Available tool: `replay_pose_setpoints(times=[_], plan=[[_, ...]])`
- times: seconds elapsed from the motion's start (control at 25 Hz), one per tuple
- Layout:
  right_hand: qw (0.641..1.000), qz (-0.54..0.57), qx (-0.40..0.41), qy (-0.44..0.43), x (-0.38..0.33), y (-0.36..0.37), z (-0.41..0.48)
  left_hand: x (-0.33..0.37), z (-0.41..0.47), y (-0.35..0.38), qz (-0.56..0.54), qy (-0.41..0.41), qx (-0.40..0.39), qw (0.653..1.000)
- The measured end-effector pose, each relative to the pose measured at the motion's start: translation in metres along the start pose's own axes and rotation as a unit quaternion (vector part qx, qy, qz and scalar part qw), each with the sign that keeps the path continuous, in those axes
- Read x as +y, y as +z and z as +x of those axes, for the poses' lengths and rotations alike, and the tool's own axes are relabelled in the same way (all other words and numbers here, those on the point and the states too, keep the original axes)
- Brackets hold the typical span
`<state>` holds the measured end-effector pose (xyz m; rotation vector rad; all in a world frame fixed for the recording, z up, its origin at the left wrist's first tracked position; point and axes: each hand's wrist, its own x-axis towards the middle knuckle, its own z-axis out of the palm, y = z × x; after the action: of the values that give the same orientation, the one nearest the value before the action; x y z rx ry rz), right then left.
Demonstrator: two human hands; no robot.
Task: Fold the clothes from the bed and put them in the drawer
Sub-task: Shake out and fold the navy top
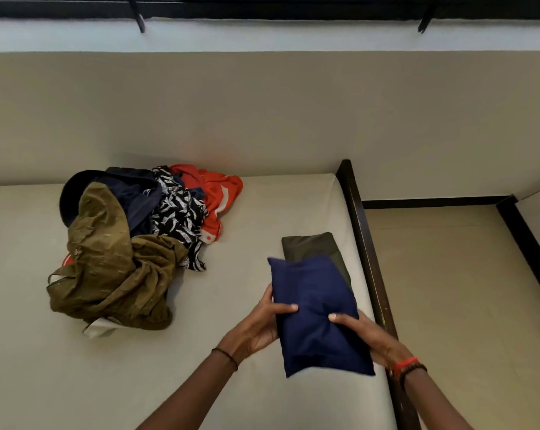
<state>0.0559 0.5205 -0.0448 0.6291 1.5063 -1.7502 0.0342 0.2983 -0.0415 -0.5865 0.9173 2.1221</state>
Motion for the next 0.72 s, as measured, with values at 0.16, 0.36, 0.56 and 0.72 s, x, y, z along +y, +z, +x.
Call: replay_pose_setpoints(times=[0.16, 0.36, 0.56, 0.72], plan=[[0.997, 0.003, 0.034, -0.067, -0.052, -0.036, 0.056, 0.033, 0.073, 0.015, 0.004, 0.049, 0.04, 0.998], [0.98, -0.121, 0.155, 0.026, -0.013, -0.071, 0.122, -0.015, 0.124, -0.027, 0.149, -0.016, 0.19, 0.97], [0.97, -0.112, 0.215, 0.031, 0.015, -0.08, 0.134, -0.054, 0.133, -0.023, 0.162, -0.04, 0.222, 0.961], [0.973, -0.077, 0.215, 0.033, 0.01, -0.076, 0.131, -0.048, 0.137, -0.01, 0.148, -0.044, 0.247, 0.957]])
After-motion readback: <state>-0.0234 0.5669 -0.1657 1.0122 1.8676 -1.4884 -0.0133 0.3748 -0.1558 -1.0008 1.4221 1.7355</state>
